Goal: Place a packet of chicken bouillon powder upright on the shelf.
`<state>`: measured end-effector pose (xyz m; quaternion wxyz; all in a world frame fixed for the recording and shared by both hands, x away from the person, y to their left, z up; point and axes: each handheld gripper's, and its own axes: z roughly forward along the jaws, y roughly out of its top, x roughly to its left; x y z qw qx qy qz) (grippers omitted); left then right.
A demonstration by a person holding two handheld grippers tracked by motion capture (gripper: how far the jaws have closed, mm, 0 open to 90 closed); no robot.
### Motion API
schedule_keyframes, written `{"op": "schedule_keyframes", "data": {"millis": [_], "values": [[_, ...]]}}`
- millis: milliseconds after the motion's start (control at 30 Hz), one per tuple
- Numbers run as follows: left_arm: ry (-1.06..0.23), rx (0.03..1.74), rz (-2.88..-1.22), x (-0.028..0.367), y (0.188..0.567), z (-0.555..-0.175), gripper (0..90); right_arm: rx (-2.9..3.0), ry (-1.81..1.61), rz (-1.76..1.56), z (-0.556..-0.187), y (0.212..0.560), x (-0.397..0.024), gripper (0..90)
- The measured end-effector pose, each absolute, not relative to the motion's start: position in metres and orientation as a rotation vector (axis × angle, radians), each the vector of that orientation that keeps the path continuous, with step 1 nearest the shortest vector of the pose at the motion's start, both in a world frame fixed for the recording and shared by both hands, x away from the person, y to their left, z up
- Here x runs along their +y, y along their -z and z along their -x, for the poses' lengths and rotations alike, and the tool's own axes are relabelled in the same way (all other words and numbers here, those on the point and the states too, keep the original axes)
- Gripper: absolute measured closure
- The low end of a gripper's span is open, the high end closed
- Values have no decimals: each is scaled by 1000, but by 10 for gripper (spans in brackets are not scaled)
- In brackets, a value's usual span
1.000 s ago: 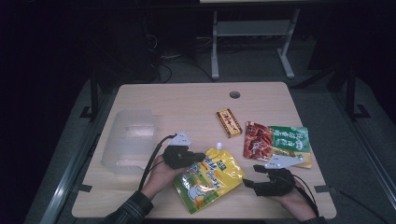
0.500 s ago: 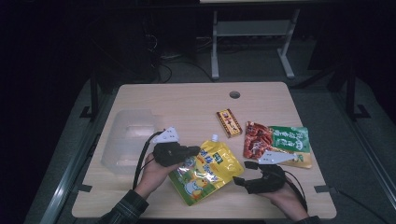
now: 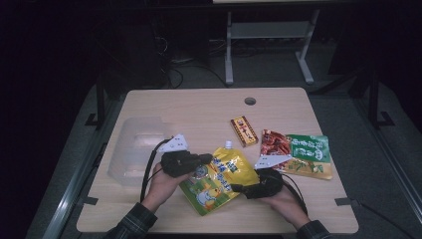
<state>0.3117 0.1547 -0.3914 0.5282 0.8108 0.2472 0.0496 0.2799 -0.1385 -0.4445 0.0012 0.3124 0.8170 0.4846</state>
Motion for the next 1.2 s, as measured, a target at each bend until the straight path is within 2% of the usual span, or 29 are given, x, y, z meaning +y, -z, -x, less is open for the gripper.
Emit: {"op": "schedule_keyframes", "data": {"millis": [67,400,667,933,1033,1200], "values": [[-117,597,-1930,156,391,-312,889,2559,-1548,-973,-281,443,-138,511],[-124,603,-1905,158,389,-312,888,2553,-1675,-944,-284,439,-146,828],[-133,610,-1899,161,388,-312,887,2570,-1678,-901,-286,434,-143,880],[-179,588,-1939,160,387,-311,866,2579,-1656,-869,-285,429,-142,887],[-196,591,-1947,160,386,-312,825,2589,-1649,-857,-284,426,-142,887],[-224,614,-1949,162,383,-313,672,2579,-1647,-851,-284,424,-144,888]]}}
